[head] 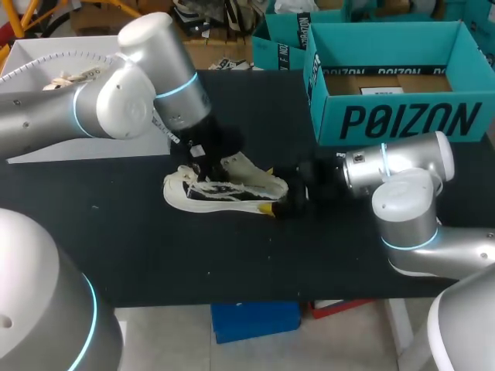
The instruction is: Take the shoe out of the shoebox, open the shoe tongue, remove and reinsert the insole, then place the shoe into the shoebox
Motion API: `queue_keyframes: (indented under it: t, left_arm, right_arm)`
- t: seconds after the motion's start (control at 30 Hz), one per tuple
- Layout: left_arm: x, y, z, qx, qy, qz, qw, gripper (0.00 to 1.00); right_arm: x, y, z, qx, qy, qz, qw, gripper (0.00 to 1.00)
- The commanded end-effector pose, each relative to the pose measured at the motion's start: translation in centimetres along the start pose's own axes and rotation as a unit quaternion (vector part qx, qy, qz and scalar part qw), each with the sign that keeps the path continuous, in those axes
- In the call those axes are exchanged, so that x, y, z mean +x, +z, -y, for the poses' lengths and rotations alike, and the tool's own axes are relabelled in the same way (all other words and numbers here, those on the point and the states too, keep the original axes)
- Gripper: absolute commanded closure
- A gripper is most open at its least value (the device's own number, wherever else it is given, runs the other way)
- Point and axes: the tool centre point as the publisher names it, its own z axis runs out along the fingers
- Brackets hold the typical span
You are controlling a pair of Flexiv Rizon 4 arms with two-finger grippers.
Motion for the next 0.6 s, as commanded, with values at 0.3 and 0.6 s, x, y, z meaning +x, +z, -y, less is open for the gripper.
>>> queue_keyframes:
  t: [0.3,0.6]
  left_arm:
    - [0.3,-0.8,0.2,-0.001,-0.005,0.002,1.000,1.00]
    - [0.5,-1.0,-1.1,0.005,-0.015,0.005,1.000,1.00]
  right_arm:
    - [0.0,0.3,0.2,0.000,0.000,0.000,1.000,1.00]
    - [0.0,0.3,0.2,0.000,0.000,0.000,1.000,1.00]
